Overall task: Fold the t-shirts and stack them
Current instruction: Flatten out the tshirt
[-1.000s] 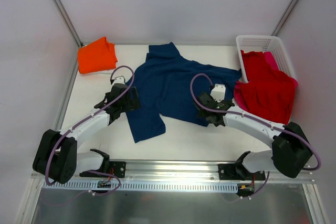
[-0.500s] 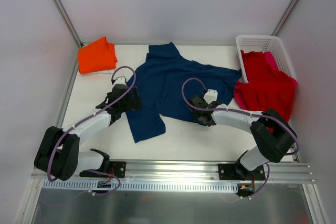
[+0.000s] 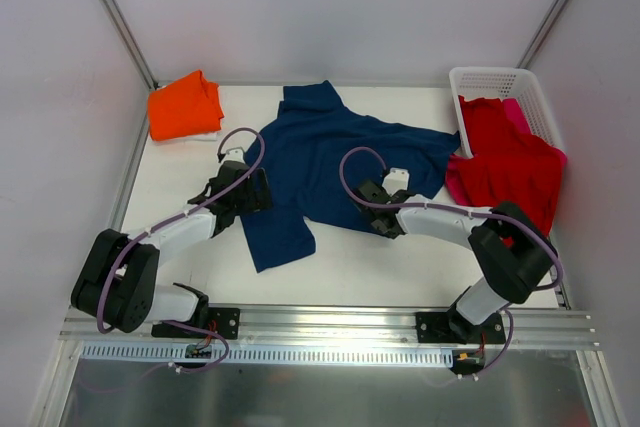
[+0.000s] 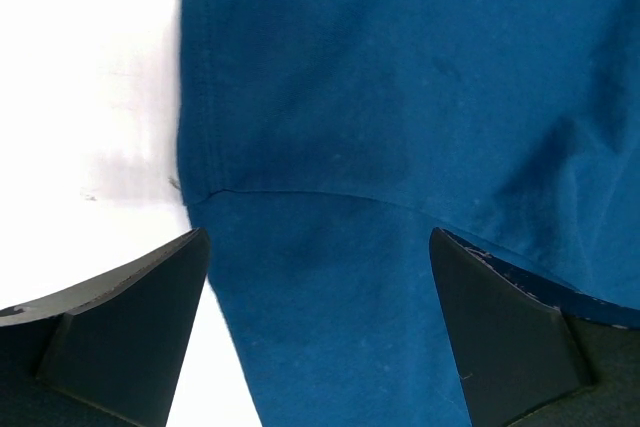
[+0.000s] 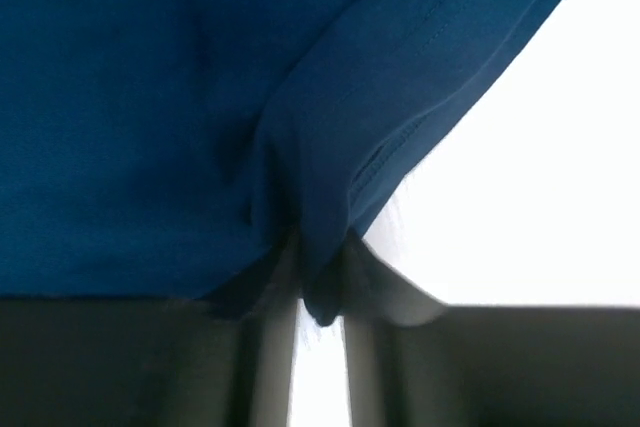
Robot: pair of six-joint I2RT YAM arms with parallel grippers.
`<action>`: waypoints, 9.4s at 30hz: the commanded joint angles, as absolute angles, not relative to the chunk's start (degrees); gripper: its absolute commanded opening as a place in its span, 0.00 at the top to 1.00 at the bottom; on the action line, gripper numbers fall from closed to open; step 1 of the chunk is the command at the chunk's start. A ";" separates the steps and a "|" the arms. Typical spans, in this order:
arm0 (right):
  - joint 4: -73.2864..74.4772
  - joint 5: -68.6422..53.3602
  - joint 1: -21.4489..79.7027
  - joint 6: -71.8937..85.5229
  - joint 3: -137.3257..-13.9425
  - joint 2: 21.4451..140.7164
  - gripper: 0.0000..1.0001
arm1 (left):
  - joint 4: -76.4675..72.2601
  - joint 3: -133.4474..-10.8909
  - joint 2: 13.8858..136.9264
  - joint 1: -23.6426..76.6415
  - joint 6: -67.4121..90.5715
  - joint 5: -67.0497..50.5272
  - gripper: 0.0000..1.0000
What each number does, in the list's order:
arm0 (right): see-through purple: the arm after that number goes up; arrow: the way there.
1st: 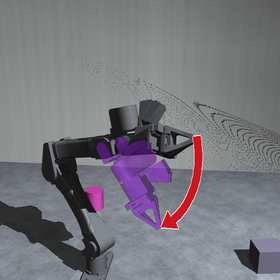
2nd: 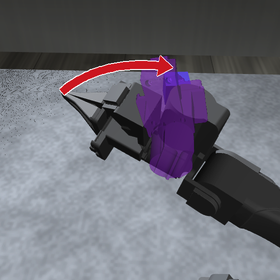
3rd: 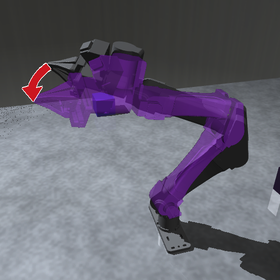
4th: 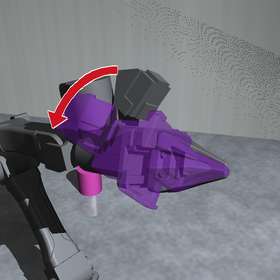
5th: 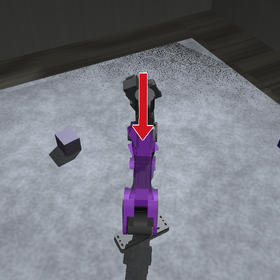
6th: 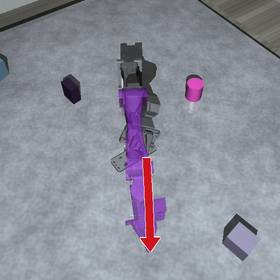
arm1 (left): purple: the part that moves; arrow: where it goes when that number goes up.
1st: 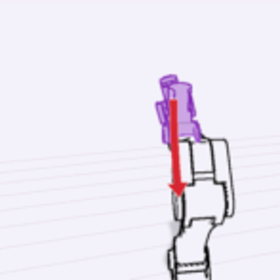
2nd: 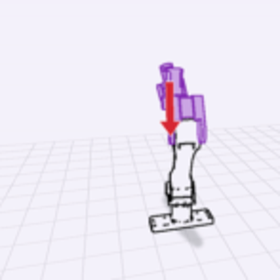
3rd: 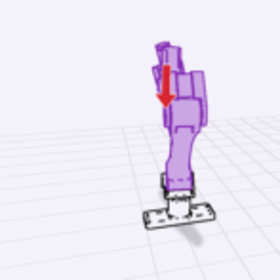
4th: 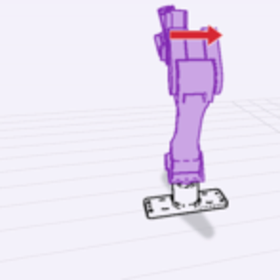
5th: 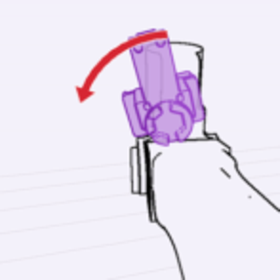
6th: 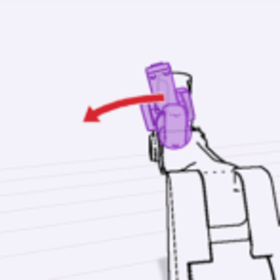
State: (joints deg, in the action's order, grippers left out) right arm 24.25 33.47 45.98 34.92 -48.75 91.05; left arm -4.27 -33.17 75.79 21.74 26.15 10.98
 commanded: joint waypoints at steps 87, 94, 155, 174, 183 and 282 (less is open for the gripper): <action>36.57 36.83 46.93 31.81 -50.19 82.01 0.35 | 29.45 -29.80 52.56 36.04 41.04 16.52 0.13; 35.34 35.69 46.93 32.69 -48.87 83.40 0.52 | 29.18 -29.97 53.44 36.47 40.43 16.61 0.13; 30.76 35.51 45.53 31.55 -46.23 84.82 1.00 | 30.23 -30.58 55.89 37.97 42.71 18.02 0.19; 31.02 36.12 45.53 30.15 -45.70 82.88 0.99 | 26.55 -31.64 67.76 43.07 48.96 18.29 0.43; 31.55 36.21 45.53 30.15 -45.70 83.32 0.99 | 23.82 -31.82 68.73 43.07 48.08 17.23 0.86; -1.39 46.41 35.87 -16.37 -45.27 60.96 0.99 | 0.45 -62.23 65.38 25.87 -13.10 -15.81 1.00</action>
